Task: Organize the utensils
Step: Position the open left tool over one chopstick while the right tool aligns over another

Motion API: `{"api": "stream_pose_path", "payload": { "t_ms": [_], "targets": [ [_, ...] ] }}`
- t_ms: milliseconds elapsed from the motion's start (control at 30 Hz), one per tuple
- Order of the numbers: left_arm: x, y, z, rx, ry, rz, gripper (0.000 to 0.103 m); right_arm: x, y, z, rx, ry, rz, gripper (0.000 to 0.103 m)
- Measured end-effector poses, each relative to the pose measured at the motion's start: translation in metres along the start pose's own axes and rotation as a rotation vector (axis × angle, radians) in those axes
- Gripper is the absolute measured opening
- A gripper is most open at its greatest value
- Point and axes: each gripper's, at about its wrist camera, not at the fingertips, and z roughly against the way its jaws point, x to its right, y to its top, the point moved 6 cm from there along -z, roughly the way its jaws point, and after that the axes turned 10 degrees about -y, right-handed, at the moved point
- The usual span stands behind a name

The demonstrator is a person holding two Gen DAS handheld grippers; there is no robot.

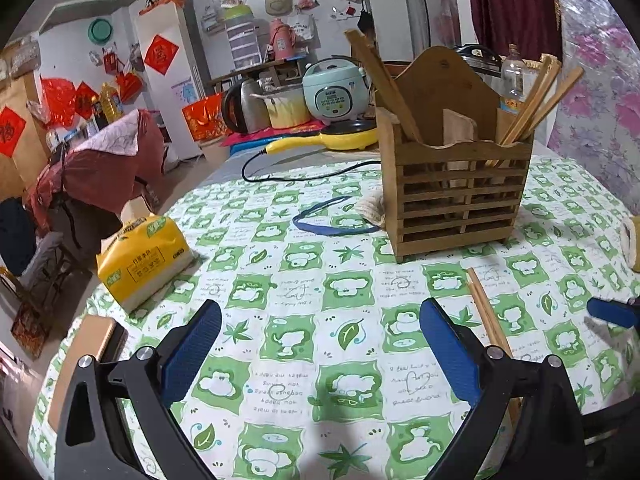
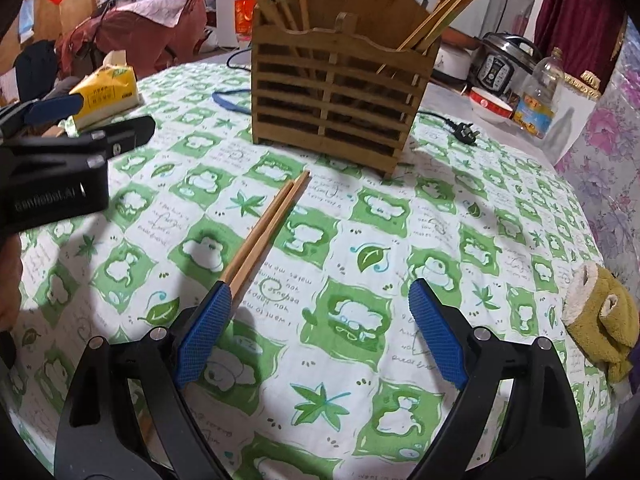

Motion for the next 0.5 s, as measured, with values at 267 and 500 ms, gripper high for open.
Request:
{"api": "stream_pose_path", "payload": {
  "t_ms": [267,500],
  "targets": [
    [-0.0008,-0.0029,-0.0033,-0.021,-0.031,0.012,0.097,-0.0045,-0.0013,0.001,-0.01,0.043,0.007,0.088],
    [0.0045,-0.0053,-0.0044,-0.03,-0.028,-0.015,0.097,-0.0072,-0.0023,0.0011,-0.017,0.064,0.004,0.088]
  ]
}}
